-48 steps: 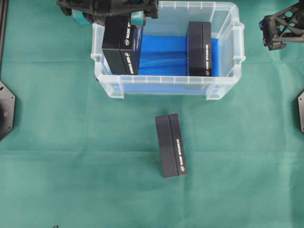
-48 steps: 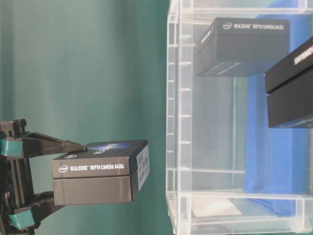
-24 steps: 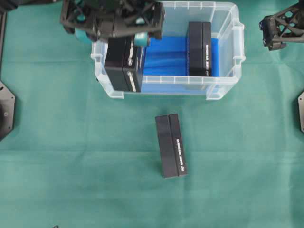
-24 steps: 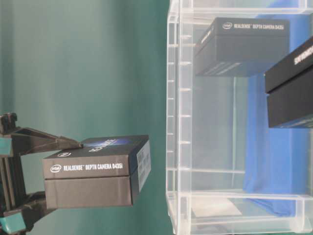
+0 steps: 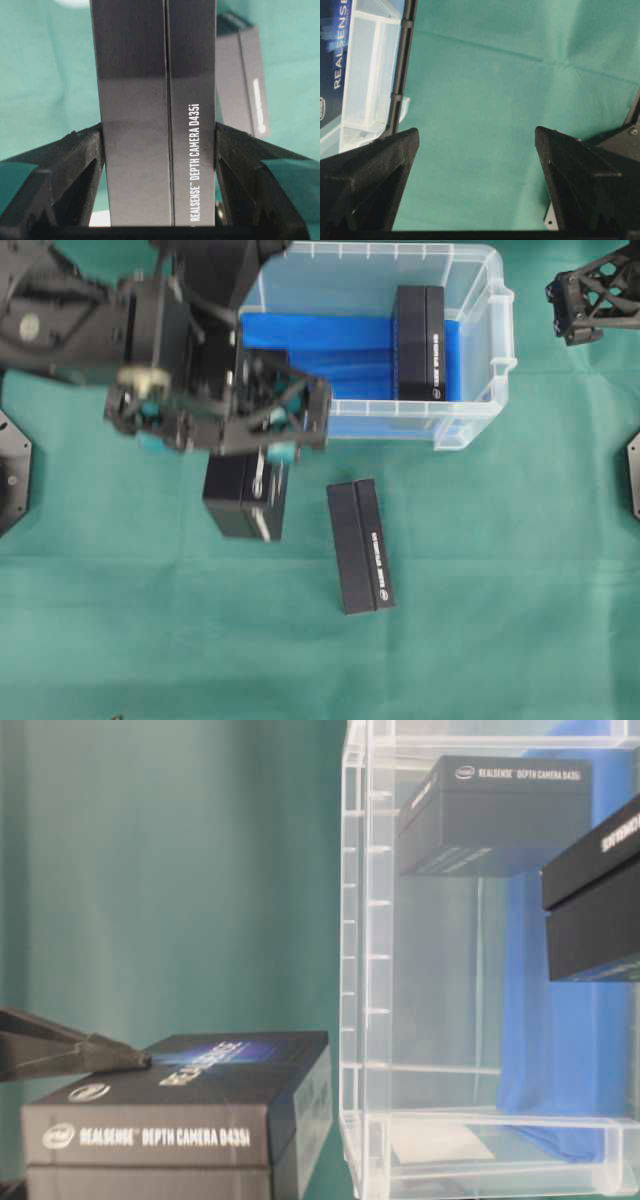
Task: Take out the box from the case.
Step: 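Carry the box forward and lower it onto the table left of the first box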
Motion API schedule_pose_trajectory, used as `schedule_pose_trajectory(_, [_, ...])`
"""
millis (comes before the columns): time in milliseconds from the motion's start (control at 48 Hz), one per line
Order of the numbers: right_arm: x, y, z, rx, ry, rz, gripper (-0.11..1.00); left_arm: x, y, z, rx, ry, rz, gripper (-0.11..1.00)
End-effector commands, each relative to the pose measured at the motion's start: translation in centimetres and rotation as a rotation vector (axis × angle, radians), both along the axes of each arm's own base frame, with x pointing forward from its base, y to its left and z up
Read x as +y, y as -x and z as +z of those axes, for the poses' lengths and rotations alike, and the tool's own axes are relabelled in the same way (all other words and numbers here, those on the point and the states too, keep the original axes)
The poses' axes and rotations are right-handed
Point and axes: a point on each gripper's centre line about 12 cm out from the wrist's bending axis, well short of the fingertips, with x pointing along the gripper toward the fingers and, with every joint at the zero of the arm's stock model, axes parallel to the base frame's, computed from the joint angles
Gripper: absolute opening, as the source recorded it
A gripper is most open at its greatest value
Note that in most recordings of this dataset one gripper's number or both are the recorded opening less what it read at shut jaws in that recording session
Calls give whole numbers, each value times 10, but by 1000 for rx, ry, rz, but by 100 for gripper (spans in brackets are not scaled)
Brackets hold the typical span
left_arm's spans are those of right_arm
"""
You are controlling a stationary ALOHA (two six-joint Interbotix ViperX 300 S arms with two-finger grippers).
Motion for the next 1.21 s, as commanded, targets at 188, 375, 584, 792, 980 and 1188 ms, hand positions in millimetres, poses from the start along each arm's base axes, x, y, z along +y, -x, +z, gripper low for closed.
schedule_pose_trajectory(188, [2, -2, 7, -28, 14, 10, 92, -45, 15, 19, -61, 30, 15, 61])
schedule_pose_trajectory(375, [2, -2, 7, -28, 14, 12, 92, -56, 18, 16, -58, 24, 30, 61])
schedule_pose_trajectory(584, [2, -2, 7, -27, 14, 13, 92, -55, 19, 16, -59, 15, 32, 61])
schedule_pose_trajectory(792, [2, -2, 7, -27, 14, 13, 92, -54, 19, 9, -44, -11, 36, 61])
schedule_pose_trajectory(980, [2, -2, 7, -27, 14, 13, 92, -57, 22, -16, 3, -25, 24, 61])
schedule_pose_trajectory(1188, [2, -2, 7, -26, 14, 13, 92, -62, 19, -51, -20, -26, 16, 61])
